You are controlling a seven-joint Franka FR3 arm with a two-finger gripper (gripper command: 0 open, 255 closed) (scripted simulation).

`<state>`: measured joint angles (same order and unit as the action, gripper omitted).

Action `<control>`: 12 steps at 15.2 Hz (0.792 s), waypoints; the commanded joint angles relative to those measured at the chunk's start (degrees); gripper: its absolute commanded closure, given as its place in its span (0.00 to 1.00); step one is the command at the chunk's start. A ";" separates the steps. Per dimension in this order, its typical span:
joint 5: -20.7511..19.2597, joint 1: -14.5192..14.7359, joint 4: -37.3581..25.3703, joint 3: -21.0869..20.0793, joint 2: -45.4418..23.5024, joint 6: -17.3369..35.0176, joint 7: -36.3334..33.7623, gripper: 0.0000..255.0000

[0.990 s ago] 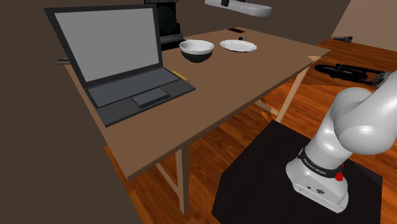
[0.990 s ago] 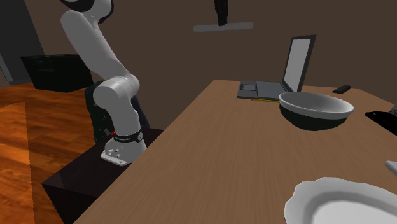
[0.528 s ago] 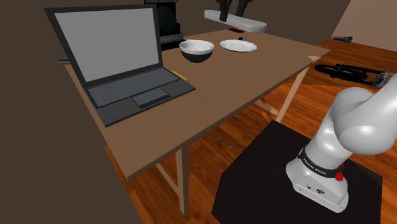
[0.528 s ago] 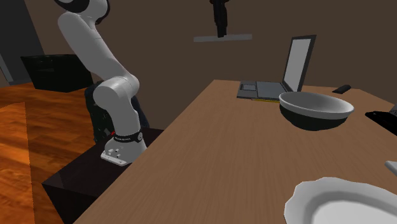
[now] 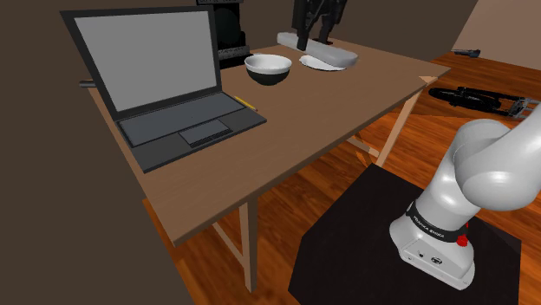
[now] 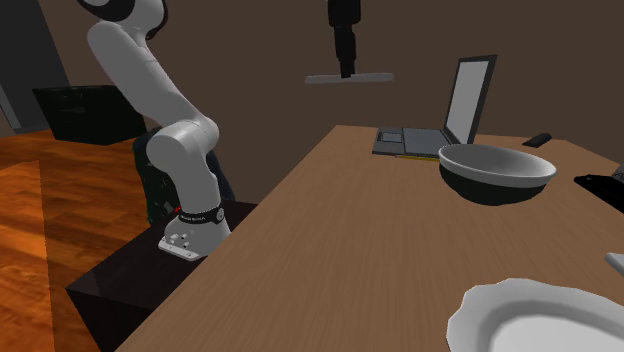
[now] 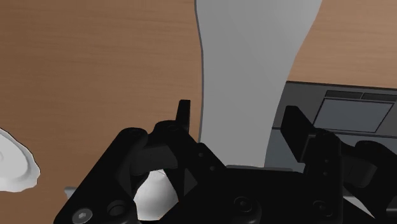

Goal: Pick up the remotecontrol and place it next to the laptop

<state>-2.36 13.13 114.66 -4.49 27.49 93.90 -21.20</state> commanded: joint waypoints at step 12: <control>0.09 0.18 11.83 -0.05 2.05 9.82 -0.53 1.00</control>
<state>-2.24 13.34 125.65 -4.61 29.54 102.82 -21.79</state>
